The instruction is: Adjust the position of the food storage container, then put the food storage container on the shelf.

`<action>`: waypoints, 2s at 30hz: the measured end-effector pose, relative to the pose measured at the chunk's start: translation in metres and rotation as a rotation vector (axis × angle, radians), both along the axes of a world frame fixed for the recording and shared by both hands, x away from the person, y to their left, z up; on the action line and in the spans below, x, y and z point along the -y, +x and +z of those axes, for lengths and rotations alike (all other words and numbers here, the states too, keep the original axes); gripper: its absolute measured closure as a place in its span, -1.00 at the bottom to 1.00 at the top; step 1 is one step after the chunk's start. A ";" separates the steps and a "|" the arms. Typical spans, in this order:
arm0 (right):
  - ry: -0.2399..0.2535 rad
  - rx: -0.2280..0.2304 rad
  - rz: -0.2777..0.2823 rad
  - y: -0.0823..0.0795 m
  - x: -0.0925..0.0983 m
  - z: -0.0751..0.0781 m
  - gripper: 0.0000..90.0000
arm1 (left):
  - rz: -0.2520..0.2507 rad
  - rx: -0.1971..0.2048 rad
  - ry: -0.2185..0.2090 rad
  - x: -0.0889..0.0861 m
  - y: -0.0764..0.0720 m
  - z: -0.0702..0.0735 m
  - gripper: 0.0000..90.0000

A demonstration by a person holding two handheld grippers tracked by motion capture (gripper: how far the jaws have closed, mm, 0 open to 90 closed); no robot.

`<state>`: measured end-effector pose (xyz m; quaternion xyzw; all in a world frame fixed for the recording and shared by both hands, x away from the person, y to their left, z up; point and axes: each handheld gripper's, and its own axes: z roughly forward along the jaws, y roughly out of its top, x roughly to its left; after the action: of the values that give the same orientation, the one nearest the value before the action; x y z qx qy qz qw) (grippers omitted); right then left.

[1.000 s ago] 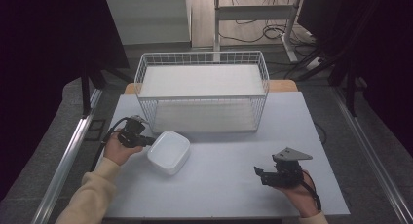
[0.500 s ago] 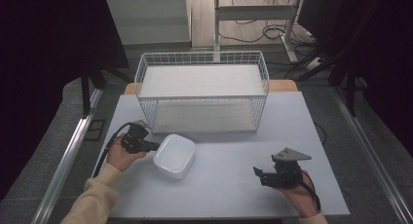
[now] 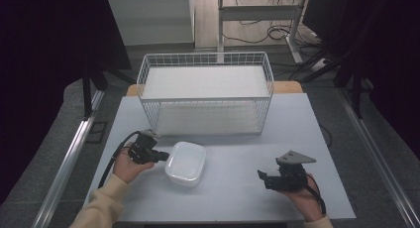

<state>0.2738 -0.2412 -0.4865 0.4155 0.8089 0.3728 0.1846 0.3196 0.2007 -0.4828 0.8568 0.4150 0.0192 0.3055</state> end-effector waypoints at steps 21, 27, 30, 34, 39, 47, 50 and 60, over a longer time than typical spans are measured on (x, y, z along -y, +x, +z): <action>-0.004 0.001 0.001 0.000 0.001 -0.001 -0.57 | -0.070 -0.002 -0.041 0.041 -0.016 -0.001 1.00; -0.005 0.000 0.000 0.000 0.001 -0.001 -0.57 | -0.103 -0.002 -0.048 0.052 -0.021 -0.001 1.00; -0.005 -0.002 -0.001 0.000 0.001 -0.001 -0.57 | -0.111 -0.003 -0.051 0.056 -0.022 -0.001 1.00; -0.006 0.001 0.002 0.000 0.001 -0.001 -0.57 | -0.117 -0.002 -0.052 0.058 -0.023 0.000 1.00; 0.012 0.007 -0.002 0.000 0.002 0.001 -0.58 | -0.082 0.032 -0.062 0.050 -0.024 0.008 0.97; 0.044 0.023 0.030 -0.001 0.000 0.002 -0.58 | 0.080 0.169 -0.136 0.029 -0.045 0.029 0.06; 0.051 0.034 0.043 -0.003 -0.001 0.003 -0.57 | 0.110 0.147 -0.185 0.023 -0.048 0.029 -0.08; 0.096 0.008 0.039 0.000 -0.002 0.005 -0.53 | 0.165 0.107 -0.254 0.009 -0.052 0.025 -0.28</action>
<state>0.2737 -0.2390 -0.4811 0.4064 0.7974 0.4162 0.1606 0.2677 0.1919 -0.4582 0.7720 0.4661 0.0369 0.4306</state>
